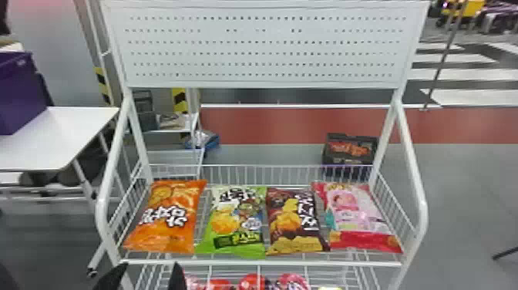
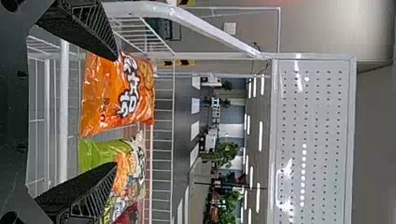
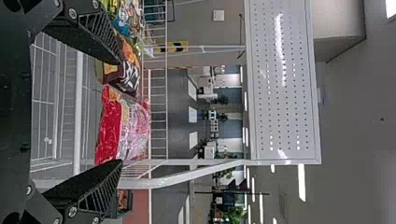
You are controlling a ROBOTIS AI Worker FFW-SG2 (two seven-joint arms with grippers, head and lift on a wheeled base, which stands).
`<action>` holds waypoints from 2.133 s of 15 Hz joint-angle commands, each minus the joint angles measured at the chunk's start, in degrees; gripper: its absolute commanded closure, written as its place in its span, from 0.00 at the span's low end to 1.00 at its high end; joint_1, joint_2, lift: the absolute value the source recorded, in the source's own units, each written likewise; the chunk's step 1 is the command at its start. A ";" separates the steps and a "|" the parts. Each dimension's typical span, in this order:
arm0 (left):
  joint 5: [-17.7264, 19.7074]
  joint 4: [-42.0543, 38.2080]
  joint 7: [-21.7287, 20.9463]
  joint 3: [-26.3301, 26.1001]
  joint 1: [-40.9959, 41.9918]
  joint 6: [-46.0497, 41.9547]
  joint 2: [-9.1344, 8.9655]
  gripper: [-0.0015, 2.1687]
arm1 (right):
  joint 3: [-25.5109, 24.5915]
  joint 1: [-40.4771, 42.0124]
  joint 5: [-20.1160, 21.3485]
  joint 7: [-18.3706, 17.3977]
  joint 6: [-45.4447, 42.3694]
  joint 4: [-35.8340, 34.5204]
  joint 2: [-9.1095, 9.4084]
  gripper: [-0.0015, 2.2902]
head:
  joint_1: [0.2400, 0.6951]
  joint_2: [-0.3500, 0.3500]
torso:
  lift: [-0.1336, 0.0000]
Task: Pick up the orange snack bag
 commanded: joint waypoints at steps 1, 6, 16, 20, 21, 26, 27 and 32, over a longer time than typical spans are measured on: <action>2.75 3.43 0.08 -1.63 -6.20 1.65 -0.36 0.04 | -0.04 0.51 0.33 0.00 -0.17 -0.37 0.00 0.06 | 0.57 0.50 | 1.00; 2.67 8.88 0.44 -5.15 -16.57 9.21 -2.99 0.04 | -0.13 0.59 0.50 0.00 -0.17 -0.37 0.17 0.06 | 0.57 0.50 | 1.00; 2.75 26.29 0.35 -5.94 -31.33 15.19 -5.37 0.04 | 0.22 -0.28 0.42 0.00 0.36 0.24 0.00 0.06 | 0.57 0.50 | 1.00; 3.81 29.27 0.00 -4.53 -32.65 15.19 -5.45 0.05 | 0.31 -0.46 0.42 0.00 0.36 0.24 0.17 0.06 | 0.57 0.50 | 1.00; 3.90 29.36 -0.27 -4.27 -32.74 15.19 -5.45 0.07 | 0.22 -0.46 0.42 0.00 0.36 0.24 0.17 0.06 | 0.57 0.50 | 1.00; 4.42 30.59 -0.71 -4.09 -33.35 16.94 -5.45 0.34 | 0.31 -0.37 0.50 0.00 0.36 0.24 0.26 0.06 | 0.57 0.50 | 1.00; 4.60 30.50 -0.62 -4.09 -33.35 17.12 -5.45 0.46 | 0.31 -0.37 0.50 0.00 0.36 0.24 0.26 0.06 | 0.57 0.50 | 1.00; 4.42 28.13 0.61 -4.09 -31.60 18.17 -5.19 0.61 | 0.31 -0.46 0.50 -0.09 0.36 0.16 0.26 0.06 | 0.57 0.50 | 1.00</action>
